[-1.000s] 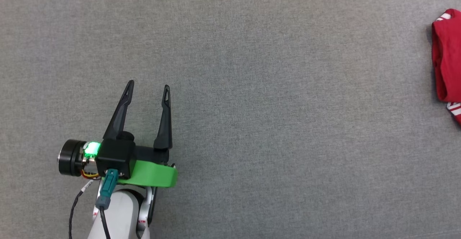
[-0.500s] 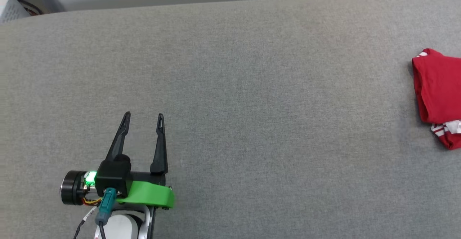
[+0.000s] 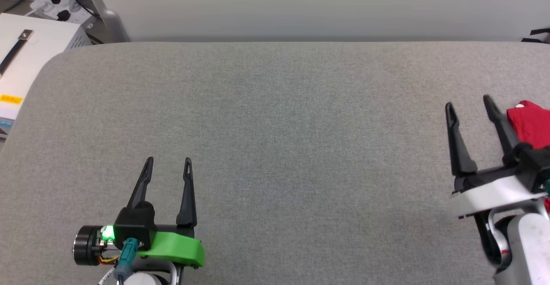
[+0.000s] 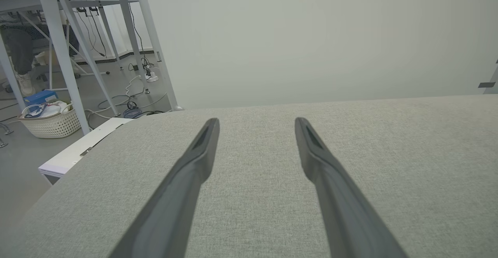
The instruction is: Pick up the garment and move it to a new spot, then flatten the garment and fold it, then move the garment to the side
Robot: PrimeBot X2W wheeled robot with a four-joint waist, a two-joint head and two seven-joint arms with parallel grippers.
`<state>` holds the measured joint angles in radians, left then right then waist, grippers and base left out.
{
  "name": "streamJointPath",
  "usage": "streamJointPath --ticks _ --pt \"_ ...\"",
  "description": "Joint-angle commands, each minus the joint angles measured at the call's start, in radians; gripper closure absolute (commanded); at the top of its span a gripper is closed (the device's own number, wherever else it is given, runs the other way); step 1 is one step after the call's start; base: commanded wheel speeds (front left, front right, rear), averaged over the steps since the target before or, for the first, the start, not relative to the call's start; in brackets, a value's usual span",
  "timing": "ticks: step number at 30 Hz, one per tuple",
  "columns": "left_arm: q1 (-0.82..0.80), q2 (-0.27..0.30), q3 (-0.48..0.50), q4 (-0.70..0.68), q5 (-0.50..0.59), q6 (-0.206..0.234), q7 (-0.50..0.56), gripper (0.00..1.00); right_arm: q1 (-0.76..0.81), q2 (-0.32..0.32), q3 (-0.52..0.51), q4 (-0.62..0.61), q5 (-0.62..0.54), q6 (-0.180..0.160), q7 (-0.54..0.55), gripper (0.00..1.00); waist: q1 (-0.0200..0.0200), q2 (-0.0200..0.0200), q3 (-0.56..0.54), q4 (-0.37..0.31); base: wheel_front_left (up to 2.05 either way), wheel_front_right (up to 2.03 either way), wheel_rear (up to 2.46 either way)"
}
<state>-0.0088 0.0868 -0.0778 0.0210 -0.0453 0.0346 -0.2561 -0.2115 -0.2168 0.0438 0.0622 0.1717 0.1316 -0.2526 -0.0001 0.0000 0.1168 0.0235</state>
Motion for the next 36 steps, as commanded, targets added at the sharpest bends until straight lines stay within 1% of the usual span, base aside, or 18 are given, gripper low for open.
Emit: streamJointPath --ticks 1,6,8,9,14,25,35,36 --pt "0.017 -0.007 0.005 0.005 -0.007 -0.005 -0.006 0.00 0.036 0.017 0.003 0.003 0.006 -0.001 -0.009 0.00 0.0001 0.0000 -0.036 0.026 0.00 0.00 0.00" --pt "0.040 -0.012 0.007 0.015 -0.008 -0.010 -0.006 0.00 0.139 0.066 0.006 0.011 0.011 -0.001 -0.009 0.00 0.0001 0.0000 -0.066 0.036 0.00 0.00 0.00" --pt "0.051 -0.013 0.007 0.019 -0.009 -0.012 -0.006 0.00 0.180 0.082 -0.001 0.012 0.013 -0.001 -0.009 0.00 0.0001 0.0000 -0.078 0.040 0.00 0.00 0.00" --pt "0.069 -0.015 0.011 0.022 -0.009 -0.015 -0.006 0.00 0.233 0.101 -0.024 -0.003 0.012 -0.001 -0.009 0.00 0.0001 0.0000 -0.094 0.039 0.00 0.00 0.00" --pt "0.094 -0.017 0.012 0.029 -0.008 -0.025 -0.006 0.00 0.303 0.115 -0.033 -0.037 -0.007 -0.001 -0.009 0.00 0.0001 0.0000 -0.112 0.033 0.00 0.00 0.00" --pt "0.120 -0.020 0.013 0.036 -0.003 -0.046 -0.006 0.00 0.362 0.136 -0.067 -0.089 -0.041 -0.001 -0.009 0.00 0.0001 0.0000 -0.129 0.025 0.00 0.00 0.00" --pt "0.125 -0.023 0.014 0.035 -0.003 -0.057 -0.006 0.00 0.372 0.146 -0.073 -0.091 -0.046 -0.001 -0.009 0.00 0.0001 0.0000 -0.128 0.024 0.00 0.00 0.00" --pt "0.112 -0.019 0.014 0.035 0.000 -0.050 0.000 1.00 0.358 0.144 -0.071 -0.086 -0.037 0.000 -0.004 1.00 0.0001 0.0000 -0.128 0.024 0.00 0.00 0.00"
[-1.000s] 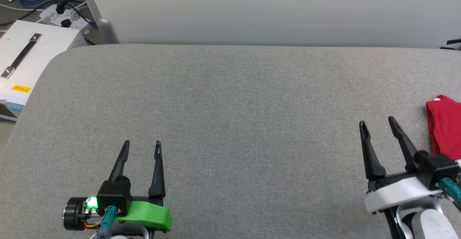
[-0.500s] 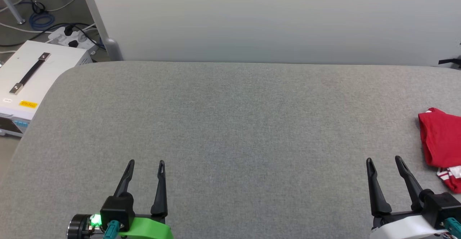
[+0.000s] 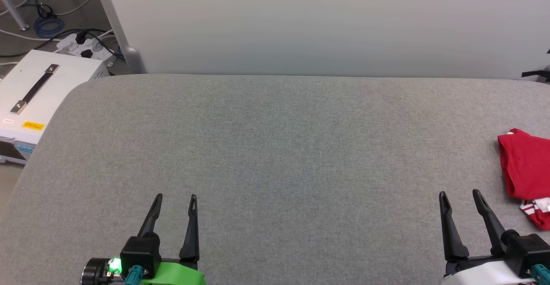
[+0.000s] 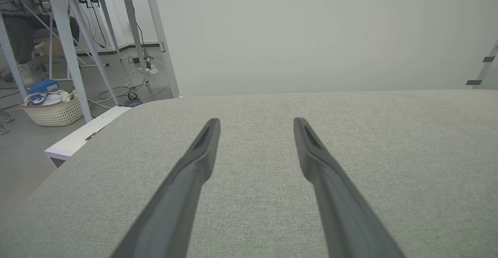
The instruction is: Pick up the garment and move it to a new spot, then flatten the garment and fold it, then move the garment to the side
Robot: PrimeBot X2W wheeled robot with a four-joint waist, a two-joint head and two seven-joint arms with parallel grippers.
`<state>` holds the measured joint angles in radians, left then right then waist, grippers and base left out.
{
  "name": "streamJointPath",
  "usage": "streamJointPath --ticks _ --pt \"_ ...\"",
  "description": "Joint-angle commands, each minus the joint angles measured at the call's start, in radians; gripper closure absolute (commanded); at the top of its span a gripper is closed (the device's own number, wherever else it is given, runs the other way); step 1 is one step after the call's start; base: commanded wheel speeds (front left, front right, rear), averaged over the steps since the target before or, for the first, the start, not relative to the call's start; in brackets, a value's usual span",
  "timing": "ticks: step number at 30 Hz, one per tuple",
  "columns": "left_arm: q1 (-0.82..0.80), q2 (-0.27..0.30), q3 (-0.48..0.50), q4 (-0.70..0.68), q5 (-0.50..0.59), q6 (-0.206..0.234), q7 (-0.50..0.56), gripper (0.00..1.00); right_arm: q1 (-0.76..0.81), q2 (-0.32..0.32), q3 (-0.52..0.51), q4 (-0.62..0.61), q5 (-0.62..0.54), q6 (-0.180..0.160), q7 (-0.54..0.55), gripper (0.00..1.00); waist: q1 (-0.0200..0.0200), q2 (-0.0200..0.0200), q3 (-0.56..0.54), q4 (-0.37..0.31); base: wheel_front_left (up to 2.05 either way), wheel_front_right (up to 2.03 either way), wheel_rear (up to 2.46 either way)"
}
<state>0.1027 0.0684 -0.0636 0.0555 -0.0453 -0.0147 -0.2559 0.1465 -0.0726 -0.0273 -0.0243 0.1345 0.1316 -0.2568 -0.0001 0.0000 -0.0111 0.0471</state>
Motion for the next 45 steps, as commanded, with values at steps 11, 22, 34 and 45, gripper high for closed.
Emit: streamJointPath --ticks 11,22,34,45 --pt "-0.006 -0.001 0.003 -0.003 0.003 0.001 0.015 1.00 -0.008 0.001 0.002 0.002 -0.007 0.000 0.014 1.00 0.0001 0.0000 0.001 -0.003 0.00 0.00 0.00" --pt "-0.015 -0.003 0.009 -0.008 0.006 0.002 0.037 1.00 -0.021 0.003 0.004 0.004 -0.018 0.000 0.036 1.00 0.0001 0.0000 0.002 -0.007 0.00 0.00 0.00" --pt "-0.024 -0.004 0.015 -0.013 0.011 0.004 0.061 1.00 -0.034 0.005 0.007 0.006 -0.031 0.000 0.060 1.00 0.0001 0.0000 0.003 -0.011 0.00 0.00 0.00" --pt "-0.033 -0.006 0.020 -0.018 0.015 0.005 0.083 1.00 -0.047 0.007 0.009 0.008 -0.043 0.000 0.083 1.00 0.0001 0.0000 0.004 -0.015 0.00 0.00 0.00"
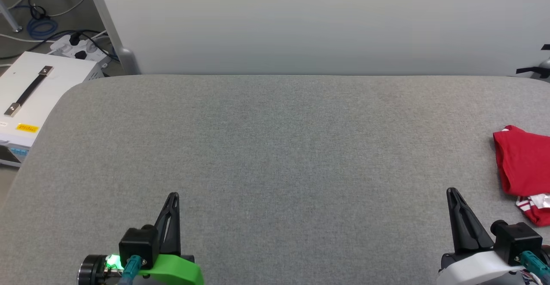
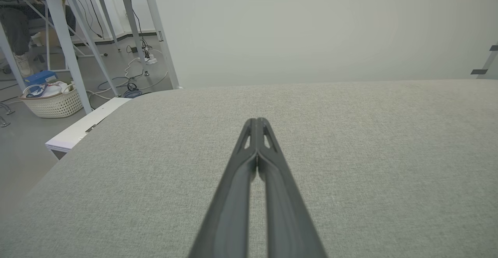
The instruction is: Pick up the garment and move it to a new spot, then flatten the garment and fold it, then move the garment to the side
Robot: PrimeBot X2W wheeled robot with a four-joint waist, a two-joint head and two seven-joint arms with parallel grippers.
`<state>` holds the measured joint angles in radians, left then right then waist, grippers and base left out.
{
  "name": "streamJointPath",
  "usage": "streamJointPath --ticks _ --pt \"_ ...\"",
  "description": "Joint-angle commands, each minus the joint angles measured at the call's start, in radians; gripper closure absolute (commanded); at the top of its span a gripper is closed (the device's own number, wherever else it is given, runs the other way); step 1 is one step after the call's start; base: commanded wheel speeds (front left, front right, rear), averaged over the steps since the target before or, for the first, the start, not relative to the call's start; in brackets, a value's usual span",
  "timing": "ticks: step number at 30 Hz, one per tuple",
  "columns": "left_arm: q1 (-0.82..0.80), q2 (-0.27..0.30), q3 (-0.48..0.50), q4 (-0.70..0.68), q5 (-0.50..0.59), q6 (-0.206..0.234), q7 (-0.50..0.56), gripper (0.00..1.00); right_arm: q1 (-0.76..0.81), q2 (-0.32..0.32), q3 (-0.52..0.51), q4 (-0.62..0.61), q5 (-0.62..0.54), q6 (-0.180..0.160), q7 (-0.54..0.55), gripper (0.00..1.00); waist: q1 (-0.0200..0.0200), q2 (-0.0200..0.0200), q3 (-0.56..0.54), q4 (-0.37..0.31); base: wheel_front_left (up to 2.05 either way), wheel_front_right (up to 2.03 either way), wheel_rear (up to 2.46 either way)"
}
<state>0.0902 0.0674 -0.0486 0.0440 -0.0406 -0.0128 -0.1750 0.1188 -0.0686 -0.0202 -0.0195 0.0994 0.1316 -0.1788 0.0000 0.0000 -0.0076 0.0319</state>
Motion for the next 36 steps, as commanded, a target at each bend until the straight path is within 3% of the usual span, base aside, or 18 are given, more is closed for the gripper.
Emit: streamJointPath --ticks 1,36 --pt "-0.022 -0.005 0.006 -0.007 0.010 0.003 0.004 1.00 -0.020 0.003 0.002 0.003 -0.009 0.000 0.007 1.00 0.0000 0.0000 0.000 0.000 0.00 0.00 0.00" --pt "-0.053 -0.011 0.025 -0.024 0.024 0.007 0.082 1.00 -0.065 0.010 0.010 0.011 -0.050 -0.001 0.085 1.00 0.0000 0.0000 0.004 -0.015 0.00 0.00 0.00"
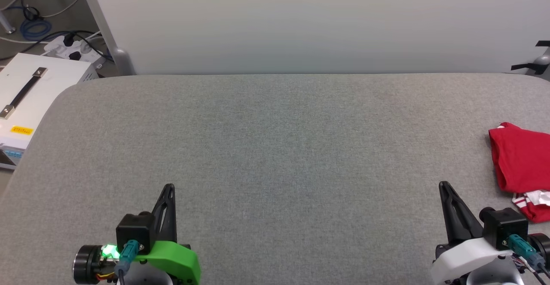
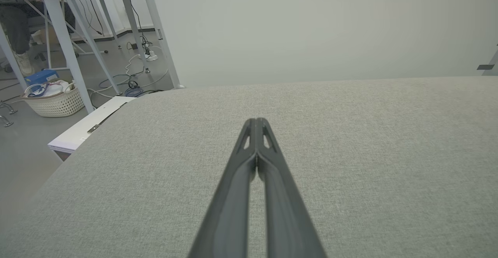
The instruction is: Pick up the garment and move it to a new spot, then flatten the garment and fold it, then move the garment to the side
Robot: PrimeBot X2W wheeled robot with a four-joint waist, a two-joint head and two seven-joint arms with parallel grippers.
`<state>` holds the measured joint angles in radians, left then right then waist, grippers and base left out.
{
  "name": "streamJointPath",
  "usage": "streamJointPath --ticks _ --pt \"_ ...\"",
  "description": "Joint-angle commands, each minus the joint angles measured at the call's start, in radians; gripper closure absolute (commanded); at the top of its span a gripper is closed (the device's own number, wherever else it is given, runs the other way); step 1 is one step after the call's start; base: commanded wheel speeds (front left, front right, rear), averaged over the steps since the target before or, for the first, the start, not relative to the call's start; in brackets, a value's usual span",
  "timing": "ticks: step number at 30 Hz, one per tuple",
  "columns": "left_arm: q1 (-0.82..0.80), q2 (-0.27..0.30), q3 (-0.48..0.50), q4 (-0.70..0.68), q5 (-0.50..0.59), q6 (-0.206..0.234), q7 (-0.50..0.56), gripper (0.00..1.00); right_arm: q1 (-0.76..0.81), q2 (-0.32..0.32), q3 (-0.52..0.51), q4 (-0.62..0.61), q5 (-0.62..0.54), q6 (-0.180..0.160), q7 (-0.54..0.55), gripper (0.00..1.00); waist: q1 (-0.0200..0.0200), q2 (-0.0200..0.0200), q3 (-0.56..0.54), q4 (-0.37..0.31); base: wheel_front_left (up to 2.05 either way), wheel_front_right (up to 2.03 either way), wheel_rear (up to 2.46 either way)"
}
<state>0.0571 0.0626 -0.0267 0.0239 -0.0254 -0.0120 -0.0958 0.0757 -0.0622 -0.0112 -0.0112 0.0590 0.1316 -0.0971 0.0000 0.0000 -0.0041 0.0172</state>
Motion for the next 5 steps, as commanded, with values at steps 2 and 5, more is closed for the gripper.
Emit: streamJointPath --ticks 2,5 --pt "-0.021 -0.006 0.005 -0.005 0.010 0.007 0.007 1.00 -0.025 0.004 0.002 0.003 -0.012 -0.001 0.008 1.00 0.0000 0.0000 0.000 -0.001 0.00 0.00 0.00" --pt "-0.024 -0.006 0.006 -0.006 0.011 0.007 0.013 1.00 -0.028 0.005 0.003 0.003 -0.015 -0.001 0.014 1.00 0.0000 0.0000 0.000 -0.002 0.00 0.00 0.00"
